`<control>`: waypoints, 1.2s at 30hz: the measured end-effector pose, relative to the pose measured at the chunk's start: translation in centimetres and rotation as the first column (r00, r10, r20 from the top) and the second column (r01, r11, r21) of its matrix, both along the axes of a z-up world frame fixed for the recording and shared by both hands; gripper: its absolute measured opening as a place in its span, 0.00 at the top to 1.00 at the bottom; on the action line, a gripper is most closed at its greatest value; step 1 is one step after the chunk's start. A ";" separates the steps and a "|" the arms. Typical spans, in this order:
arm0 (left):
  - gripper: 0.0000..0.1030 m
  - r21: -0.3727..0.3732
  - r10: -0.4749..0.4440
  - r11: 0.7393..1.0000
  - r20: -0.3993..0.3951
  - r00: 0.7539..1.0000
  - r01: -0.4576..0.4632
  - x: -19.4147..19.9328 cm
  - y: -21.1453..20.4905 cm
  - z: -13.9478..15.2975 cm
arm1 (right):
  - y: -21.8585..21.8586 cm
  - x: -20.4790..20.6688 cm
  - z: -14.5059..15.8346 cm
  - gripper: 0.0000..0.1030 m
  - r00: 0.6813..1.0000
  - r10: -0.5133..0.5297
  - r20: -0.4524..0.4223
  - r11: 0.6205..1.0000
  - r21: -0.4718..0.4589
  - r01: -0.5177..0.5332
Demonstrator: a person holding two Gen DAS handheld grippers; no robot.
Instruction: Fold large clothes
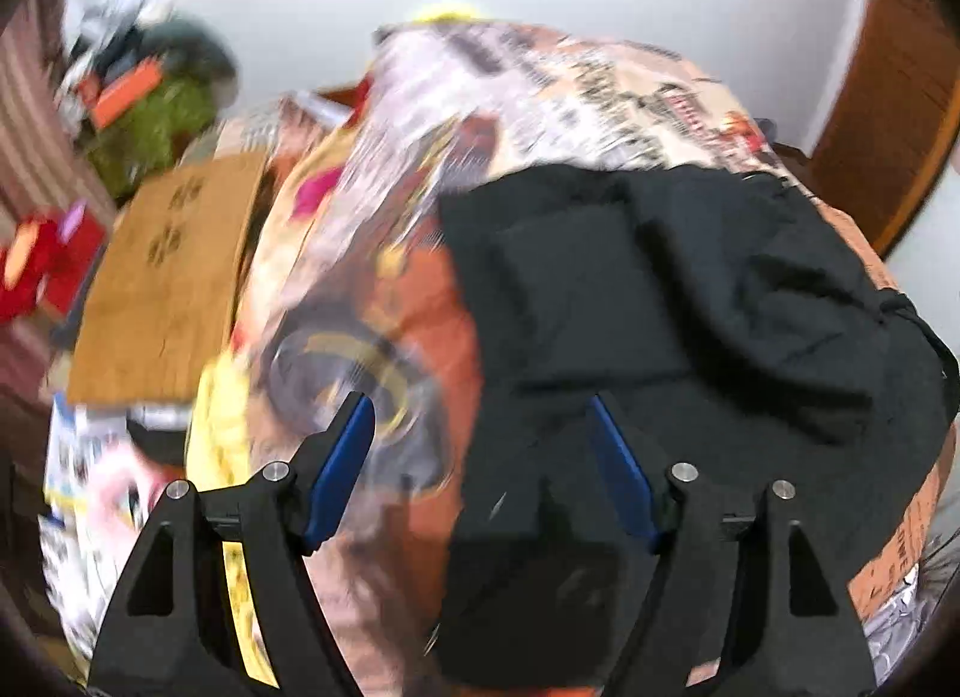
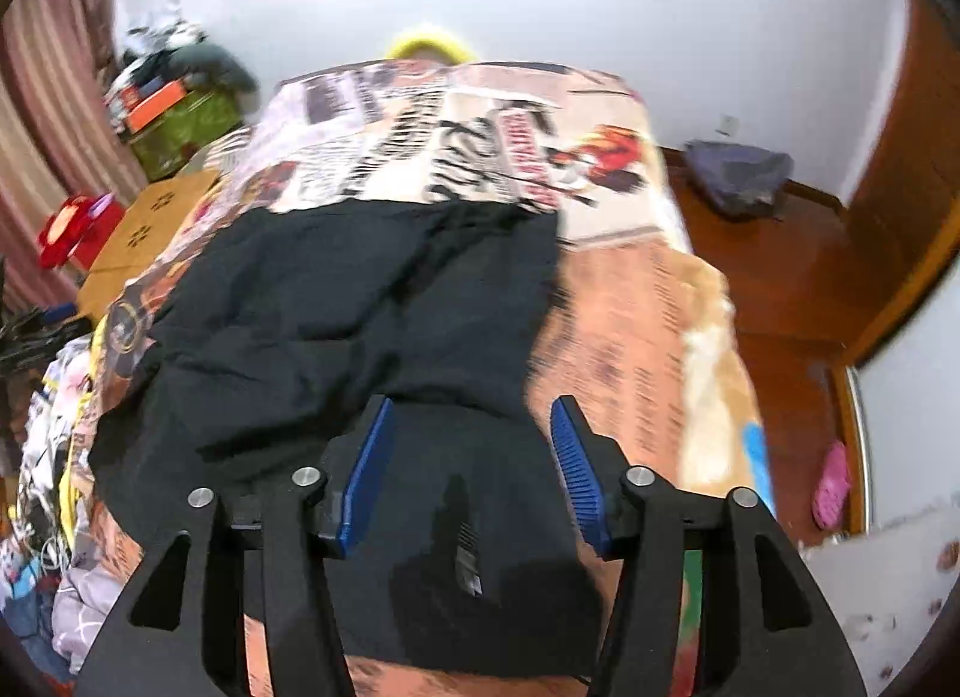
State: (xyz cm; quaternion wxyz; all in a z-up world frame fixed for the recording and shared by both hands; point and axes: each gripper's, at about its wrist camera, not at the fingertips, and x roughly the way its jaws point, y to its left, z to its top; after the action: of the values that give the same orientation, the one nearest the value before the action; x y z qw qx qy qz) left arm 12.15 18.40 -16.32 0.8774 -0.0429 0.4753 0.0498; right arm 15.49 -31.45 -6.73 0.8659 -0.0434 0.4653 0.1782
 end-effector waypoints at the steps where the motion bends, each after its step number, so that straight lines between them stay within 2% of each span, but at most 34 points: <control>1: 0.30 -0.023 0.017 1.000 -0.018 1.000 -0.017 -0.6 0.8 -0.6 | -1.0 -0.2 -0.4 0.50 1.000 -0.022 -0.017 1.000 0.000 0.022; 6: 0.30 -0.161 0.090 0.981 -0.109 0.990 -0.107 -3.1 3.4 -4.8 | -3.6 -0.5 -2.8 0.50 0.989 -0.098 -0.115 0.993 0.056 0.105; 10: 0.30 -0.277 0.086 0.951 -0.187 0.979 -0.137 -4.6 3.5 -8.7 | -4.8 -0.8 -6.2 0.50 0.967 -0.140 -0.212 0.975 0.142 0.172; 12: 0.30 -0.315 0.067 0.939 -0.220 0.973 -0.136 -4.8 2.9 -10.3 | -5.2 -0.8 -7.6 0.50 0.956 -0.156 -0.248 0.969 0.147 0.197; 19: 0.30 -0.370 0.030 0.921 -0.238 0.971 -0.119 -6.2 1.3 -12.0 | -5.1 -1.7 -7.7 0.50 0.964 -0.141 -0.227 0.967 0.178 0.183; 25: 0.31 -0.487 0.038 0.861 -0.230 0.972 -0.149 -7.8 1.4 -12.5 | -4.0 -2.8 -6.9 0.53 0.983 -0.058 -0.175 0.979 0.184 0.090; 28: 0.42 -0.481 0.018 0.868 -0.222 0.975 -0.126 -8.4 0.6 -12.0 | -4.0 -2.7 -7.9 0.57 0.985 -0.033 -0.172 0.980 0.186 0.065; 29: 0.52 -0.469 0.015 0.875 -0.216 0.976 -0.117 -8.5 0.5 -11.8 | -4.1 -2.6 -8.2 0.60 0.983 -0.033 -0.182 0.978 0.197 0.069; 30: 0.57 -0.460 0.012 0.881 -0.209 0.978 -0.110 -8.6 0.0 -11.4 | -4.2 -2.6 -8.4 0.68 0.982 -0.043 -0.187 0.978 0.194 0.080; 31: 0.68 -0.460 0.010 0.882 -0.202 0.979 -0.104 -8.6 -0.4 -11.1 | -4.3 -2.7 -8.4 0.73 0.982 -0.050 -0.185 0.979 0.185 0.084; 32: 0.76 -0.465 0.006 0.880 -0.194 0.981 -0.098 -8.3 -1.0 -10.8 | -4.3 -2.8 -8.1 0.84 0.982 -0.052 -0.181 0.980 0.179 0.085; 33: 0.76 -0.459 0.006 0.883 -0.186 0.983 -0.092 -8.1 -1.5 -10.3 | -4.2 -2.9 -7.8 0.91 0.983 -0.053 -0.175 0.980 0.178 0.085; 36: 0.79 -0.411 0.006 0.909 -0.153 0.988 -0.069 -7.5 -2.8 -8.3 | -3.4 -3.6 -6.2 0.92 0.991 -0.030 -0.133 0.987 0.151 0.050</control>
State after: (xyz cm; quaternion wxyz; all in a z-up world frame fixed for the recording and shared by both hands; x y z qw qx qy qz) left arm 4.64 15.57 -24.65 0.8092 -0.2336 0.5381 -0.0323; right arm 11.93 -34.84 -12.93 0.8380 0.0444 0.5064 0.1986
